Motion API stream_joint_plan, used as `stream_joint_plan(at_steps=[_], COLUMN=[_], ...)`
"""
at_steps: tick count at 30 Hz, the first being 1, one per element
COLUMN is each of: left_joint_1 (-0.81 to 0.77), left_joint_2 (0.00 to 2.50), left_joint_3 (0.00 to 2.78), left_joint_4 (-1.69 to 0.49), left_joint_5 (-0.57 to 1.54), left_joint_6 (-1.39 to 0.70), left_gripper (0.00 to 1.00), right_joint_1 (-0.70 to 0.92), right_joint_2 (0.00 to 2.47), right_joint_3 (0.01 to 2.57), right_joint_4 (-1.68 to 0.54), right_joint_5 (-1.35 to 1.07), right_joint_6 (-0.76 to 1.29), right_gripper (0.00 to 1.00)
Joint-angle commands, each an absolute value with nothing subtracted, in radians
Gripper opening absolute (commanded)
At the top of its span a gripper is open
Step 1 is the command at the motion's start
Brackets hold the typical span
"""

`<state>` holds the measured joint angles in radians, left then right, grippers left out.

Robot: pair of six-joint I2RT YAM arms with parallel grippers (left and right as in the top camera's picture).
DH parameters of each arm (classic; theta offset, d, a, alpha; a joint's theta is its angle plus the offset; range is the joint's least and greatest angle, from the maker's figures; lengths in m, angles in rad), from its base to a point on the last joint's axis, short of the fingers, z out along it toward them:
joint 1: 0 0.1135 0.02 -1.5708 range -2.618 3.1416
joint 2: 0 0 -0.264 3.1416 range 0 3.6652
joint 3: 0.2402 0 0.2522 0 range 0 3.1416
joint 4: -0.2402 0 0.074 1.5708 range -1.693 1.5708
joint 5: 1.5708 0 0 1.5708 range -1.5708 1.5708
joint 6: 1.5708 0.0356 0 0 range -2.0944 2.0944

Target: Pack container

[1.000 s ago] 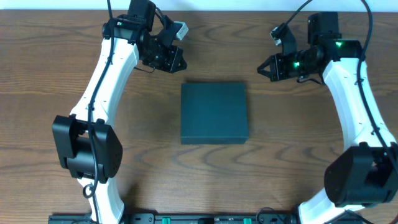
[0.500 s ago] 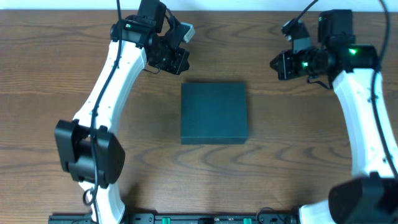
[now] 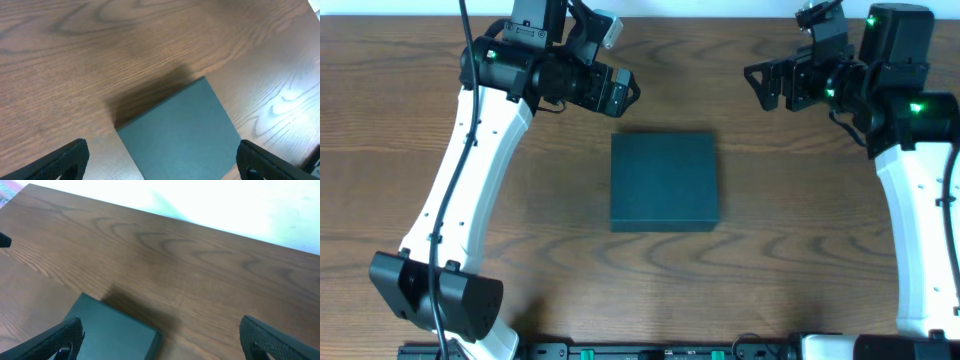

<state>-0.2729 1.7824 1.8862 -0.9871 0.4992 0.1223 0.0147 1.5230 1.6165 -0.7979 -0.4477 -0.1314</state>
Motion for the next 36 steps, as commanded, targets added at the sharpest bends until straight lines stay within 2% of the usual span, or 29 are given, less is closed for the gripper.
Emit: stream_joint_plan(at_steps=[1,23,29,36], left_joint_1=[-0.275,-0.275,-0.275,-0.274], left_joint_2=[1.776,1.777,1.756,1.655], left_joint_3=[1.901,1.901,1.901,1.881], left_joint_4=[-0.987,-0.993,-1.0,-0.988], left_joint_5=[0.489,0.481,0.413,0.221], left_joint_6=[0.097,0.097,0.097,0.086], left_gripper=[0.95,0.95,0.95,0.95], right_joint_1=[0.02,0.02,0.02,0.02], right_joint_2=[1.518,1.518,1.518,1.518], right_joint_3=[1.625,1.625,1.625,1.625], right_joint_4=[-0.805,-0.805,-0.805,-0.805], right_joint_5=[-0.445,-0.445,-0.445,-0.445], right_joint_6=[-0.128,-0.128,-0.128,-0.128], right_gripper=[0.99,0.99,0.99,0.99])
